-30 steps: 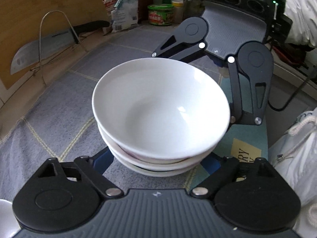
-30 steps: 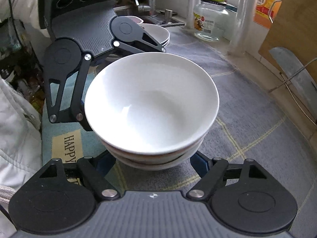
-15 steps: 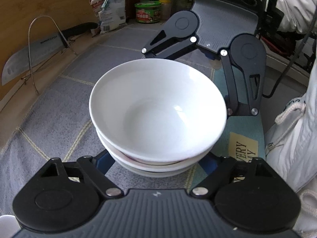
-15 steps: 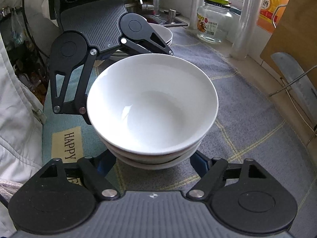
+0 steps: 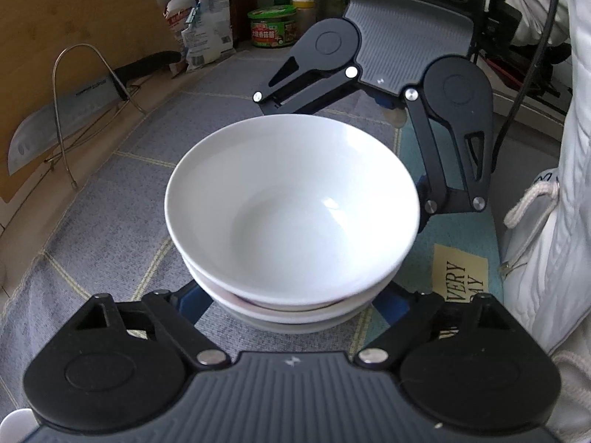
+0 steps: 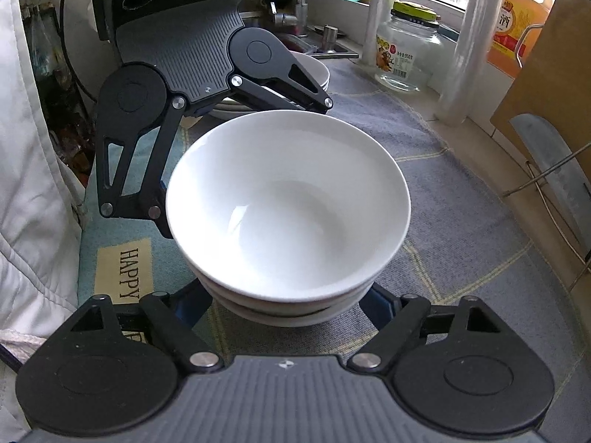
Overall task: Organize plates and bowls
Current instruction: 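Lift and carry the bowl stack with both tools toward the plate stack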
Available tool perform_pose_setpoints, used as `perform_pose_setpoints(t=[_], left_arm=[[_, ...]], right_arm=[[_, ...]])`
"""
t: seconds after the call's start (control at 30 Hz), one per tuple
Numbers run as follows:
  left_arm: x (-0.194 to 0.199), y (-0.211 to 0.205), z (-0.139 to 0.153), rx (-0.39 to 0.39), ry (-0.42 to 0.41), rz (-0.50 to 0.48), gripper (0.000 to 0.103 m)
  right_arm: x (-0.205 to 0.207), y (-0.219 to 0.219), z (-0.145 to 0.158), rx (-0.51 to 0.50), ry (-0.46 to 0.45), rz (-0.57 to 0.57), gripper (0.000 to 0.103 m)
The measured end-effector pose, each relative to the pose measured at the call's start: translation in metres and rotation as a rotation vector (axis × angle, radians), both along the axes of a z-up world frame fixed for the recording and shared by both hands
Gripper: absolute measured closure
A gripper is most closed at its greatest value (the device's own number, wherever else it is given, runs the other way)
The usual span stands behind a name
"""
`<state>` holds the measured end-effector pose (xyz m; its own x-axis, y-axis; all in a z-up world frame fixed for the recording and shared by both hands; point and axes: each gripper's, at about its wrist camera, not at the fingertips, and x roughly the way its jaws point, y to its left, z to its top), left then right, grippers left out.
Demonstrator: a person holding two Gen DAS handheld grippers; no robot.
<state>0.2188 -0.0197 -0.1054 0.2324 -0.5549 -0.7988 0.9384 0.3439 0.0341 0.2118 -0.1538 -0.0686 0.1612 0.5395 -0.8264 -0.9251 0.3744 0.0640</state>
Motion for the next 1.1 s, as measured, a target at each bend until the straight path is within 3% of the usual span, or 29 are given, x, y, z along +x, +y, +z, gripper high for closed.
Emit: perform_pose_setpoints(t=[0.6, 1.1], left_arm=[[-0.01, 0.004, 0.007, -0.023, -0.018, 0.02, 0.013], [-0.04, 0.037, 0.034, -0.036, -0.063, 0.132, 0.013]], right_arm=[[-0.008, 0.009, 0.011, -0.027, -0.013, 0.019, 0.014], [-0.012, 0.045, 0.036, -0.032, -0.048, 0.142, 0.014]])
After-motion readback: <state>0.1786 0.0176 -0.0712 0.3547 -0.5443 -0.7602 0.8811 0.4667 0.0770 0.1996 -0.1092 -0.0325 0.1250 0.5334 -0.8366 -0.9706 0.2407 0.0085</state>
